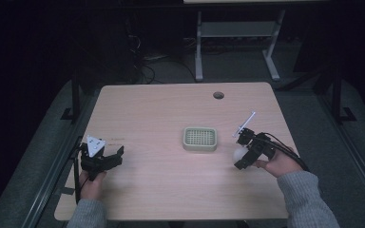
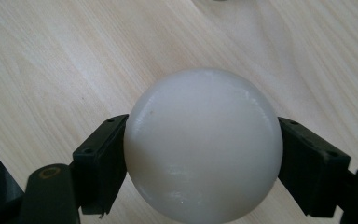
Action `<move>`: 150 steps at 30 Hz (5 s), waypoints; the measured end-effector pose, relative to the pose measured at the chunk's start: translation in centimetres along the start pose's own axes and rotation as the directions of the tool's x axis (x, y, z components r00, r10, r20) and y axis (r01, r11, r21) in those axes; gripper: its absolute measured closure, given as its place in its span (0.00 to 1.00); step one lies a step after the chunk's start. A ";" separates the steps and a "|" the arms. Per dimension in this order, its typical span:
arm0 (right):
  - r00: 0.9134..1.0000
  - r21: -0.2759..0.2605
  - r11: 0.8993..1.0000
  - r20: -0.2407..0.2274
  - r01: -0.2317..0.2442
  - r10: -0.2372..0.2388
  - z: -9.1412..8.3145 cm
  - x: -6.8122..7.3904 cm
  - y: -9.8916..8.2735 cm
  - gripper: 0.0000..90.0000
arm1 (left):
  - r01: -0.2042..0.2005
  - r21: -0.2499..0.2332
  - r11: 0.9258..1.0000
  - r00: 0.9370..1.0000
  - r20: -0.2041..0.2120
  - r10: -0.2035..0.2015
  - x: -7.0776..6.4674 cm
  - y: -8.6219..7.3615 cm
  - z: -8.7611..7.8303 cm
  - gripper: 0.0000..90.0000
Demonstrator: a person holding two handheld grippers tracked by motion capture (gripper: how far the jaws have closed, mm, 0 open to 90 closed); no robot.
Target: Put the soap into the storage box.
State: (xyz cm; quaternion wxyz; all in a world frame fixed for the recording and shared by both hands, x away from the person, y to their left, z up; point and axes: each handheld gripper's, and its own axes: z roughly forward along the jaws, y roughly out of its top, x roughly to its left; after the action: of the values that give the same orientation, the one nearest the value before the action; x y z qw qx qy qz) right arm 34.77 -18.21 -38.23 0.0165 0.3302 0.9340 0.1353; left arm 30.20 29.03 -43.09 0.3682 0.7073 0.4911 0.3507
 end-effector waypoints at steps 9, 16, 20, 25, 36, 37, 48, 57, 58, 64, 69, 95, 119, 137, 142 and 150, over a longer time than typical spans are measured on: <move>1.000 -0.001 1.000 0.000 0.012 -0.012 -0.1 0.0 0.6 0.25 | 0.001 0.000 1.000 1.000 -0.002 -0.001 0.0 0.0 0.0 0.16; 1.000 0.004 1.000 0.003 0.021 -0.021 -0.3 0.2 1.3 0.25 | 0.006 -0.004 1.000 1.000 -0.003 -0.006 0.0 0.0 0.0 0.16; 1.000 0.003 1.000 0.000 0.027 -0.027 -0.4 0.2 1.8 0.25 | 0.003 -0.004 1.000 1.000 -0.004 -0.003 0.1 0.0 -0.1 0.16; 0.999 0.006 0.999 0.000 0.034 -0.034 -0.5 0.3 2.3 0.25 | 0.003 -0.004 1.000 1.000 -0.004 -0.003 0.1 0.0 -0.1 0.16; 0.999 0.009 0.999 -0.004 0.049 -0.049 -0.7 0.4 3.3 0.25 | 0.008 -0.007 1.000 1.000 -0.005 -0.008 0.1 0.0 0.0 0.16; 0.999 0.012 0.999 -0.003 0.050 -0.050 -0.7 0.4 3.4 0.25 | 0.009 -0.007 1.000 1.000 -0.005 -0.009 0.1 0.0 0.0 0.16; 0.997 0.016 0.997 -0.004 0.072 -0.072 -0.8 0.6 4.8 0.25 | 0.006 -0.004 1.000 1.000 -0.007 -0.006 0.1 0.0 -0.1 0.16; 0.997 0.020 0.996 -0.013 0.081 -0.081 -0.7 0.8 5.7 0.25 | 0.005 -0.003 1.000 1.000 -0.007 -0.005 0.1 0.1 -0.1 0.16; 0.996 0.023 0.996 -0.011 0.086 -0.086 -0.7 0.8 5.8 0.25 | 0.005 -0.004 1.000 1.000 -0.005 -0.005 0.1 0.1 -0.1 0.16; 0.996 0.020 0.996 -0.015 0.092 -0.091 -0.7 0.8 6.4 0.25 | 0.005 -0.004 1.000 1.000 -0.006 -0.005 0.1 0.1 -0.1 0.16; 0.995 0.020 0.995 -0.019 0.095 -0.094 -0.8 0.8 6.8 0.25 | 0.007 -0.004 1.000 1.000 -0.005 -0.007 0.1 0.0 -0.1 0.16; 0.992 0.024 0.993 -0.039 0.118 -0.117 -0.1 1.1 9.3 0.25 | 0.014 -0.004 1.000 1.000 -0.008 -0.014 0.3 0.0 -0.1 0.16; 0.989 0.028 0.990 -0.055 0.136 -0.134 0.6 1.2 11.2 0.25 | 0.015 -0.005 1.000 1.000 -0.009 -0.015 0.3 0.0 -0.1 0.16; 0.989 0.039 0.990 -0.065 0.134 -0.131 1.3 0.8 12.2 0.25 | 0.015 -0.004 1.000 1.000 -0.012 -0.015 0.3 0.1 -0.1 0.16; 0.988 0.033 0.990 -0.061 0.141 -0.139 1.2 0.8 12.7 0.25 | 0.015 -0.004 1.000 1.000 -0.011 -0.015 0.3 0.1 -0.1 0.16; 0.989 0.046 0.990 -0.063 0.134 -0.131 1.6 0.6 13.5 0.25 | 0.016 -0.006 1.000 1.000 -0.012 -0.016 0.3 0.1 -0.1 0.16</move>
State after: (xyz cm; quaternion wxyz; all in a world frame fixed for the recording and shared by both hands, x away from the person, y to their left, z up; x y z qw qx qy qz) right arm 42.81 -7.39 -36.20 -0.0106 0.2635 0.9571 0.1204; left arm 30.24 29.29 -42.96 0.3701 0.7000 0.4979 0.3536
